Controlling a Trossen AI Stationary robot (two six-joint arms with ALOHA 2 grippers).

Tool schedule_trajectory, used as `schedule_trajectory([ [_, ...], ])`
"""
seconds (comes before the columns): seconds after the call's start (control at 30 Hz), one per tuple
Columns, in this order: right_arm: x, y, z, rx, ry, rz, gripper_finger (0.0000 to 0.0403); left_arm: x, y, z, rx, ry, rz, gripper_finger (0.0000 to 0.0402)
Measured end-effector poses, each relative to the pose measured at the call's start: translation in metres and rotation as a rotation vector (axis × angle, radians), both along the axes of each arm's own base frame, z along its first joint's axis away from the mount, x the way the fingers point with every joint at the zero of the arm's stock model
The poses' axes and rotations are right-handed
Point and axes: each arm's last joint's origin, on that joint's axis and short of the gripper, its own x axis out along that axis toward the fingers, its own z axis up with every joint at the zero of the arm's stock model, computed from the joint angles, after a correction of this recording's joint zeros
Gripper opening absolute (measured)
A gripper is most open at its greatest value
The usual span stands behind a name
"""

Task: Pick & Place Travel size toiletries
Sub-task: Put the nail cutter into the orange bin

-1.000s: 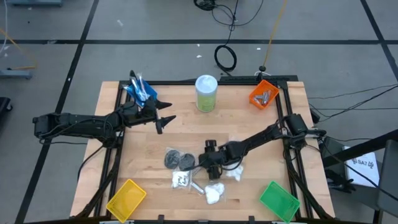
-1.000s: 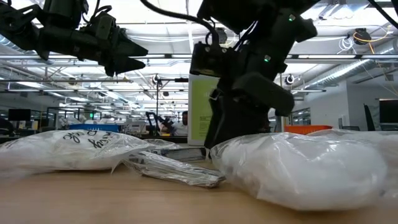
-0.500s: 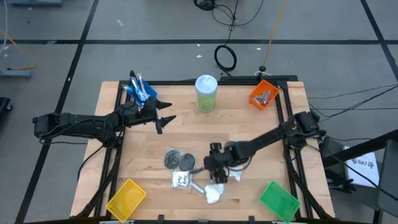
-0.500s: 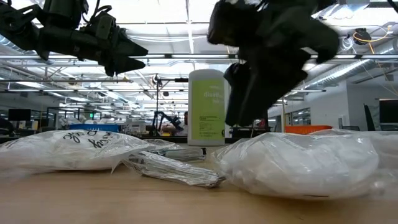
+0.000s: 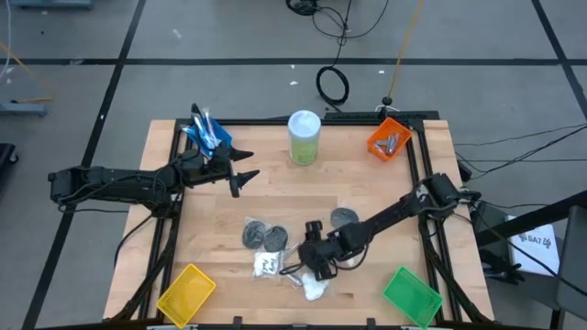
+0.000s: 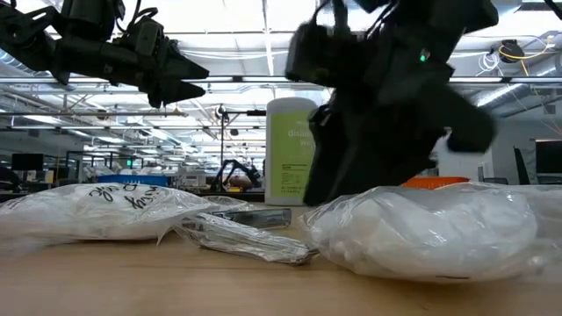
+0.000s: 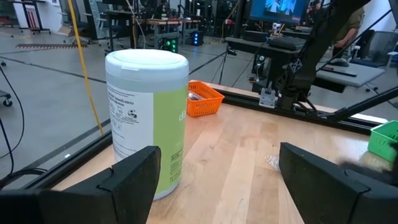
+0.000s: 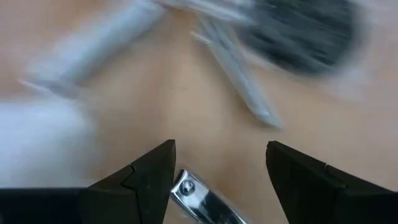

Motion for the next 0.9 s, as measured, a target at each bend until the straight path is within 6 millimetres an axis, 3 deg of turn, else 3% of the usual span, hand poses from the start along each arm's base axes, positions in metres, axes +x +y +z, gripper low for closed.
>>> schedule_trajectory([
  [0.23, 0.003, -0.027, 0.011, -0.287, -0.068, -0.153, 0.0238, 0.000, 0.000, 0.000, 0.000, 0.000, 0.000, 0.0321],
  [0.4, 0.000, -0.036, 0.026, -0.294, -0.083, -0.176, 0.0238, 0.000, 0.000, 0.000, 0.000, 0.000, -0.001, 0.0321],
  [0.63, -0.019, -0.050, 0.043, -0.203, 0.098, -0.064, 0.0238, 0.000, 0.000, 0.000, 0.000, 0.000, -0.001, 0.0321],
  [0.73, -0.023, -0.061, 0.038, -0.139, 0.115, -0.065, 0.0238, 0.000, 0.000, 0.000, 0.000, 0.000, 0.000, 0.0321],
  [0.9, -0.036, -0.079, 0.010, -0.055, 0.184, -0.050, 0.0238, 0.000, 0.000, 0.000, 0.000, -0.001, 0.000, 0.0321],
])
